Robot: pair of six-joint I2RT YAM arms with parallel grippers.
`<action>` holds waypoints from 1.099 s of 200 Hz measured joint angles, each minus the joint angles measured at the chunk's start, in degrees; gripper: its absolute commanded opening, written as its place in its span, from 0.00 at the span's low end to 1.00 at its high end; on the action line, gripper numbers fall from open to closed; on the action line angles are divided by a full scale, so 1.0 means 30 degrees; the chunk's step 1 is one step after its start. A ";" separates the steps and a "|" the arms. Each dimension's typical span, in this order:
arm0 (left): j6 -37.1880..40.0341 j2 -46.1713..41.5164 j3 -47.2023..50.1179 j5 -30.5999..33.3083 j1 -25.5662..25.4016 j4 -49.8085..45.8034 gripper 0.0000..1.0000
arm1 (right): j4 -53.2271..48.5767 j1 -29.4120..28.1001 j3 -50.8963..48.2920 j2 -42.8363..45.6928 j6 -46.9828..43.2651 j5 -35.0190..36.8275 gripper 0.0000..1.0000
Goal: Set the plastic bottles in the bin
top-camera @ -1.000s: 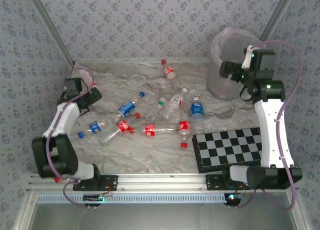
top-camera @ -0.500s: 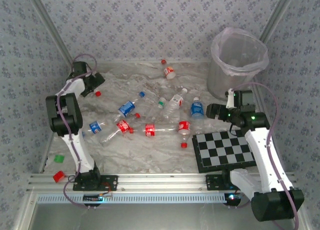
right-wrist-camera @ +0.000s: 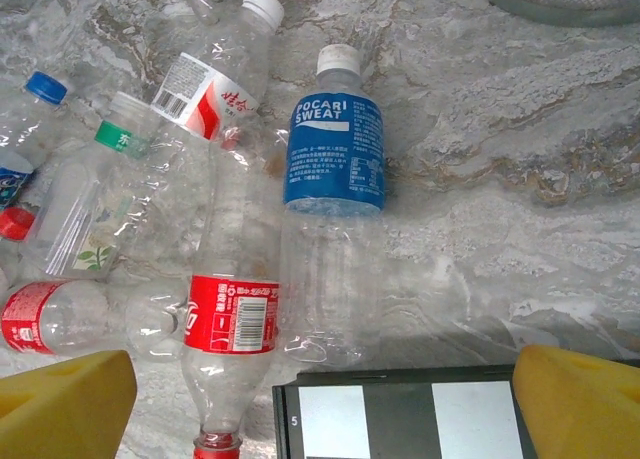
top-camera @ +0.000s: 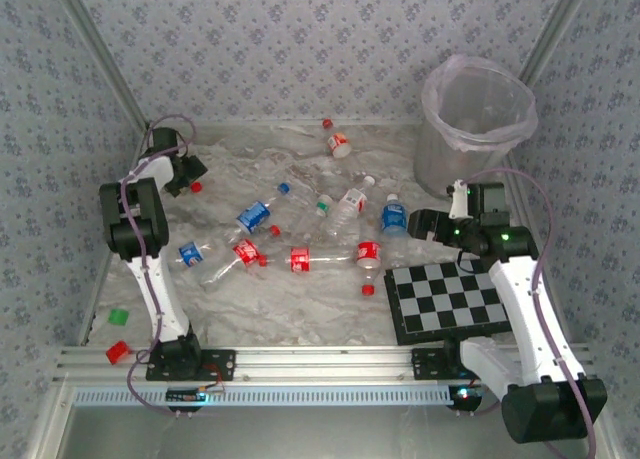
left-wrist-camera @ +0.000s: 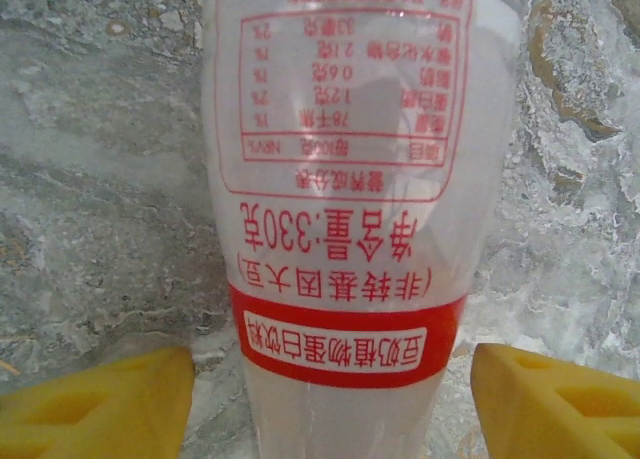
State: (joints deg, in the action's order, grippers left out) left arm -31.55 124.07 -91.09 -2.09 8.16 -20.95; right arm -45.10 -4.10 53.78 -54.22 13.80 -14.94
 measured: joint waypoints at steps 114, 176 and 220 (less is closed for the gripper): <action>0.0991 -0.1290 0.0714 -0.0510 -0.0007 -0.0925 0.27 | -0.1049 -0.0233 0.1253 0.0648 0.0153 -0.0838 0.89; 0.1231 -0.9573 0.6980 -0.2069 -0.1093 0.0903 0.23 | 0.0204 -0.1982 0.3752 -0.1311 0.1362 -0.1639 0.85; 0.2455 -1.6473 1.0856 -0.3038 -0.6615 0.1654 0.18 | 0.1894 -0.4131 0.6768 -0.4495 0.2120 -0.2266 0.87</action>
State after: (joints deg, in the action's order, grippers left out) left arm -24.18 74.65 -58.52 -11.20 -11.68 -15.99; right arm -39.42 -16.49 74.08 -67.70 20.16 -21.74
